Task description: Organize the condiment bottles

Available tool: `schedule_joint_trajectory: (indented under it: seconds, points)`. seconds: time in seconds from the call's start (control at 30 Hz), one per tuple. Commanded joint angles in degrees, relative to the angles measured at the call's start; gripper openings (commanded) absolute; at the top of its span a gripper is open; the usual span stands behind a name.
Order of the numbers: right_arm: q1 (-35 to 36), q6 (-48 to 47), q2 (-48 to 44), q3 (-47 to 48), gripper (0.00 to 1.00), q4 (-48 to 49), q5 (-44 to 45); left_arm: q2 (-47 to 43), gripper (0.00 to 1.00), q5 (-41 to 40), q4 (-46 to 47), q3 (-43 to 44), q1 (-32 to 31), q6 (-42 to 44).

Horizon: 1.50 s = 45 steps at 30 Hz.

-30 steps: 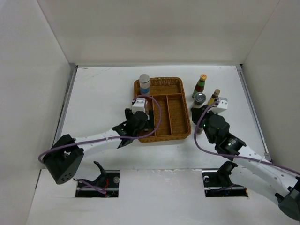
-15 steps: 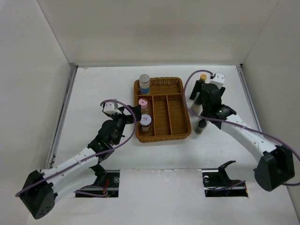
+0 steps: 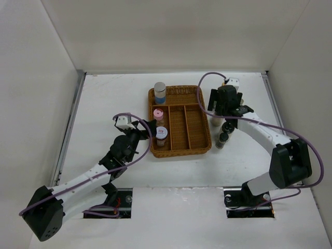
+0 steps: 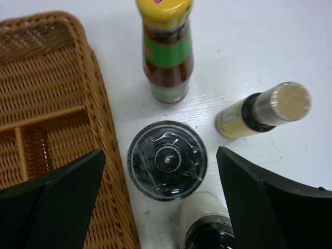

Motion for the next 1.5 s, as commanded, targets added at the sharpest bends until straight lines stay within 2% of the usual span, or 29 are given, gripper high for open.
schedule_joint_trajectory:
  seconds: [0.0, 0.2, 0.47, 0.7, 0.8, 1.0, 1.23, 1.47]
  points:
    - [-0.5, -0.79, 2.62, 2.31, 0.95, 0.23, -2.43, -0.39, 1.0, 1.38, 3.47, 0.59, 0.26, -0.84]
    - [-0.85, -0.79, 4.38, 2.57, 0.9, 0.93, -1.55, -0.48, 1.0, 1.56, 3.74, 0.32, 0.78, -1.01]
    - [-0.5, -1.41, 0.7, 0.99, 0.56, 8.83, 1.7, 0.31, 1.0, 1.56, 3.91, 0.15, 1.49, -1.36]
    - [4.06, -3.51, -8.44, 3.36, 0.54, 9.9, 3.63, -0.65, 1.0, 1.12, 4.0, -0.29, 1.93, -1.45]
    - [7.49, -4.31, -8.98, 5.91, 0.54, 10.33, 2.85, 0.05, 1.0, 1.12, 4.35, -0.38, 2.1, -1.63]
    - [13.38, -4.39, 2.78, 15.3, 0.54, 14.72, 0.3, 0.75, 0.99, 0.85, 5.06, -1.17, 2.89, -1.63]
    - [14.18, -5.54, 19.04, 28.4, 0.54, 17.28, 0.03, -0.39, 0.99, -0.11, 5.32, -2.14, 3.86, -1.63]
    - [14.27, -5.1, 25.83, 33.25, 0.54, 19.21, -0.58, 2.95, 0.99, 0.24, 6.2, -1.61, 3.6, -1.63]
